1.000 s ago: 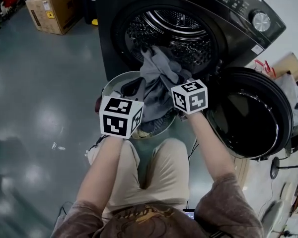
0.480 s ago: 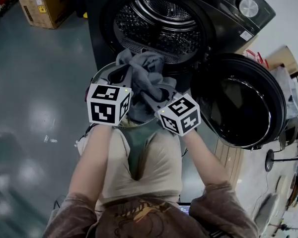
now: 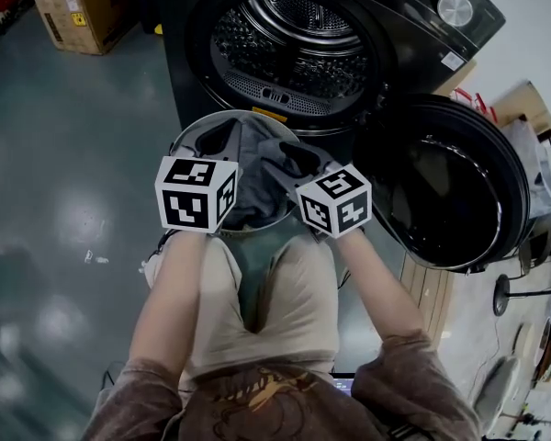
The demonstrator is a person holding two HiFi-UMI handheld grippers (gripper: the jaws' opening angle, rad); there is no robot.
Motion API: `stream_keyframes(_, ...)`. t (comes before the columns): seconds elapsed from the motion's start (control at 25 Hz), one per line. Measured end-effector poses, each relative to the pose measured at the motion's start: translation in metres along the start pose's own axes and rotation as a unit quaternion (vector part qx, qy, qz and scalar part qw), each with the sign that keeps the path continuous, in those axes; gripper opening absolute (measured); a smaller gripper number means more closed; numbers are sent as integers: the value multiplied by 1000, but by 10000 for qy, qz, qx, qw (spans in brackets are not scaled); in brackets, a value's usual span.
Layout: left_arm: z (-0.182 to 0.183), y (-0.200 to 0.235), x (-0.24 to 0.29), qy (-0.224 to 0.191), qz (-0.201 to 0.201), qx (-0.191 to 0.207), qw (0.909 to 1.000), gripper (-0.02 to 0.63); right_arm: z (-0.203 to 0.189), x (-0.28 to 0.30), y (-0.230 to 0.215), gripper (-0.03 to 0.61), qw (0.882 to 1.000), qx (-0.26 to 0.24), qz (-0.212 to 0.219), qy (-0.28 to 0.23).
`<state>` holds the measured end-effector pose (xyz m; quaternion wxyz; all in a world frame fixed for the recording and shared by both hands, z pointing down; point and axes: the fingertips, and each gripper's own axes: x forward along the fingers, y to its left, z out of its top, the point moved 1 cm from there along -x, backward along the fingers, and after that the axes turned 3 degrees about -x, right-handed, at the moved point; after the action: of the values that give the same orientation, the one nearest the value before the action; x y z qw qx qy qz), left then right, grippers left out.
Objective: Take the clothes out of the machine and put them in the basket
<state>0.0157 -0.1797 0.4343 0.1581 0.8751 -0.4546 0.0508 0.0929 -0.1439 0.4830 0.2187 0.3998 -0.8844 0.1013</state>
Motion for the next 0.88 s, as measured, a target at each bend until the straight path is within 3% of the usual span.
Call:
stream_keyframes(0.32, 14, -8, -5, -135, -406, -92, 9990, 3, -1, 9, -23, 222, 9996, 184, -141, -152)
stream_keyframes(0.48, 17, 8, -7, 9, -407, -22, 9992, 3, 13, 14, -29, 224, 9990, 317, -141, -299)
stream_keyframes(0.68, 72, 34, -20, -47, -384, -197, 9991, 3, 74, -1, -29, 221, 9971, 594, -143, -465)
stream_keyframes(0.88, 179, 32, -59, 26, -552, -147, 9984, 3, 190, -50, -15, 147, 9951, 735, -48, -657)
